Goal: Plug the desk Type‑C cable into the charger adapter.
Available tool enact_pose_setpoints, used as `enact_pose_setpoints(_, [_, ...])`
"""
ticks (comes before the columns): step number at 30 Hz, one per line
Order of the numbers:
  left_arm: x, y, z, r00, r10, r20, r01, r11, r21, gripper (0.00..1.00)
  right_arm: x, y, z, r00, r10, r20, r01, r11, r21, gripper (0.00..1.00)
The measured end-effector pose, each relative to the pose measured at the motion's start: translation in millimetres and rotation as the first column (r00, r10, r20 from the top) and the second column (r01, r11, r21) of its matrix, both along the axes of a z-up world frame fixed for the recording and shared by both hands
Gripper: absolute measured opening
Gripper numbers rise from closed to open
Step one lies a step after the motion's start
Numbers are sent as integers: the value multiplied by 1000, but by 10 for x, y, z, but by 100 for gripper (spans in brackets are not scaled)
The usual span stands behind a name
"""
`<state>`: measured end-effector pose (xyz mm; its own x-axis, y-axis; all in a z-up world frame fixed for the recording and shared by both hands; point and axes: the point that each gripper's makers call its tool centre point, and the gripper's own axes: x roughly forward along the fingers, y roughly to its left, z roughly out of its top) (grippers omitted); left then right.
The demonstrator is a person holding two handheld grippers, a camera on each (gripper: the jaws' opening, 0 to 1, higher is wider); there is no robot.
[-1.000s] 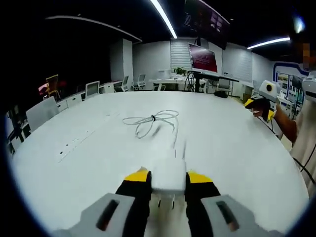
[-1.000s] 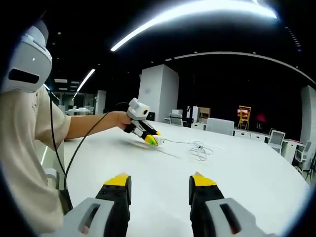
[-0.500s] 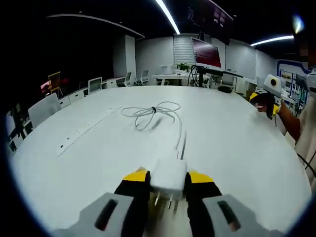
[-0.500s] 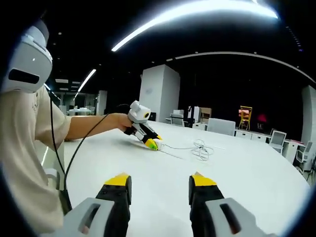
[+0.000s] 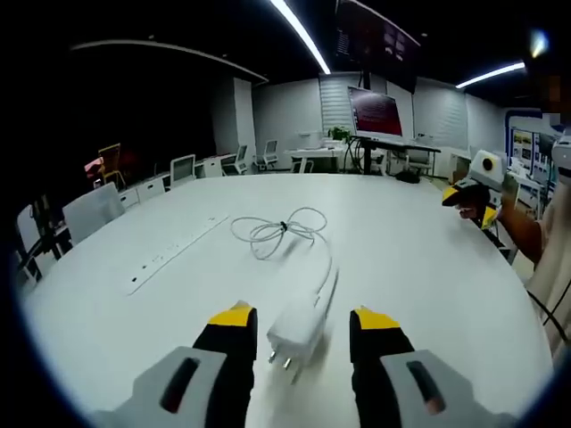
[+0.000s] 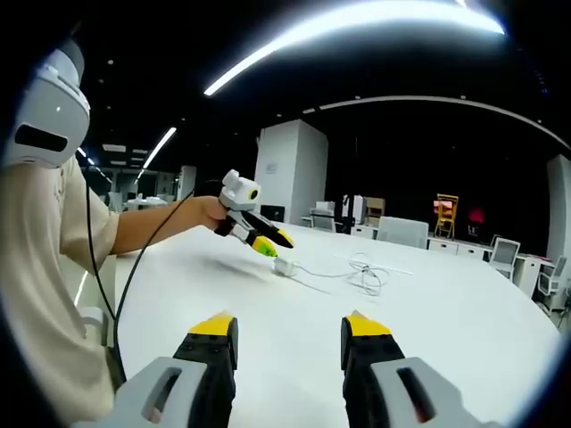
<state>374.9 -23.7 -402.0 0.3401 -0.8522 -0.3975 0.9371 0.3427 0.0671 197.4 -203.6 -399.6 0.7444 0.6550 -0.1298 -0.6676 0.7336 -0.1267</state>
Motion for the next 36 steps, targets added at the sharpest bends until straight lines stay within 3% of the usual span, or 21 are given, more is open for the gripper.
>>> enact_pose_setpoints(9, [-239,81,269,998,12,68,-11,1000,-13,42,83,72,91,1000,10,17,-10,1000,5,48])
enact_pose_setpoints(11, [-300,93,299,998,7,67,-6,1000,-9,42,112,69,119,1000,-3,26,3,1000,11,48])
enact_pose_setpoints(17, [-484,207,539,990,37,136,-35,999,-20,42,202,-8,221,997,-60,50,57,997,60,48])
enact_pose_setpoints(30, [-646,503,653,970,120,214,-120,993,-11,43,291,-176,320,988,-144,58,138,986,93,49])
enact_pose_setpoints(34, [-675,637,589,957,166,237,-173,985,8,44,304,-212,339,984,-167,62,159,981,113,49])
enact_pose_setpoints(36, [-727,687,583,955,183,234,-185,983,-14,44,306,-215,339,984,-167,62,159,980,118,49])
